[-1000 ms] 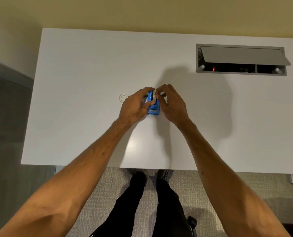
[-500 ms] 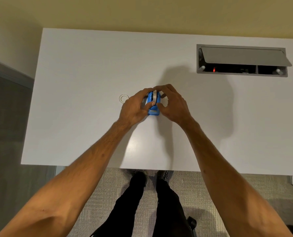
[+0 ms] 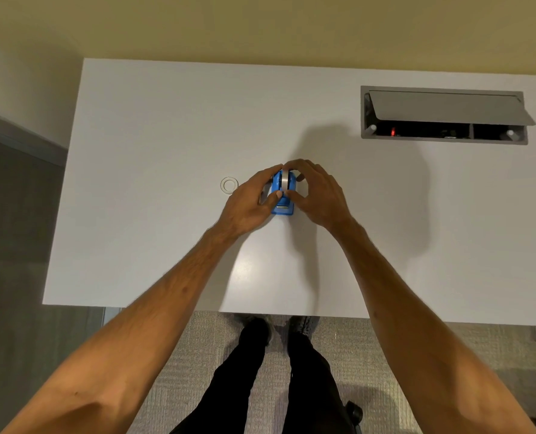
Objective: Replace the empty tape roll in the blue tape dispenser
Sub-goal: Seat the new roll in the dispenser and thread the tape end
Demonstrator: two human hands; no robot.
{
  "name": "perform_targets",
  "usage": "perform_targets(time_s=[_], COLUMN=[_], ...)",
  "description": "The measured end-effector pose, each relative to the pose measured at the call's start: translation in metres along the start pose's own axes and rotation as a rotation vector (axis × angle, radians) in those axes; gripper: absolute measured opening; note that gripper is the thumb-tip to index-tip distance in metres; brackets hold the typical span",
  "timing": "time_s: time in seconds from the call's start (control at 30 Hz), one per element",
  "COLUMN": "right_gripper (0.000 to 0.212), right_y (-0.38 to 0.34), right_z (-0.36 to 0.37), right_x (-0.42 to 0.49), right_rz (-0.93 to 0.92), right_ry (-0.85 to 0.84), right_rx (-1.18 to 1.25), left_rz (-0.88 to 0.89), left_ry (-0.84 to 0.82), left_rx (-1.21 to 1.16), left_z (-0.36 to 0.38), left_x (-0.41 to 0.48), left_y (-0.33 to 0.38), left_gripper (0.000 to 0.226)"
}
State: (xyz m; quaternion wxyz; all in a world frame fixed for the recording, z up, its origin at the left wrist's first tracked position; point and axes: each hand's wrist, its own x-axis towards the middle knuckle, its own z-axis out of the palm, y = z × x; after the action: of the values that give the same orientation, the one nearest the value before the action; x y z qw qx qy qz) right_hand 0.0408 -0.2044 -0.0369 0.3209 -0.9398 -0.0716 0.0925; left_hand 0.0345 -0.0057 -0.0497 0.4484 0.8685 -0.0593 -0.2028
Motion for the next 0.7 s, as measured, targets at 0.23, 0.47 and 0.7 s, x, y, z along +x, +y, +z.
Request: perform_targets(time_s=[0.23,0.47,0.7], right_gripper=[0.044,0.042,0.042], right_y=[-0.0009,0.0029,-0.0005], right_z=[0.0048,0.0045,0.0059], right_x=[-0.0027,-0.0017,-0.0072], right_rz=[0.021,0.026,0.029], right_ry=[0.031,0.015,0.071], right_rx=[0.036,0.080,0.103], left_rz=[0.005,0.000,-0.010], left_ry=[-0.010,-0.012,0.012], left_rx=[0.041,0.048,0.077], left_z=[-0.0002,-0.0018,-0.0018], left_x=[0.0047,0.0048,0.0055], left_y=[-0.0035,-0.0021,-0.0010], left_gripper=[0.065,0.065,0.065])
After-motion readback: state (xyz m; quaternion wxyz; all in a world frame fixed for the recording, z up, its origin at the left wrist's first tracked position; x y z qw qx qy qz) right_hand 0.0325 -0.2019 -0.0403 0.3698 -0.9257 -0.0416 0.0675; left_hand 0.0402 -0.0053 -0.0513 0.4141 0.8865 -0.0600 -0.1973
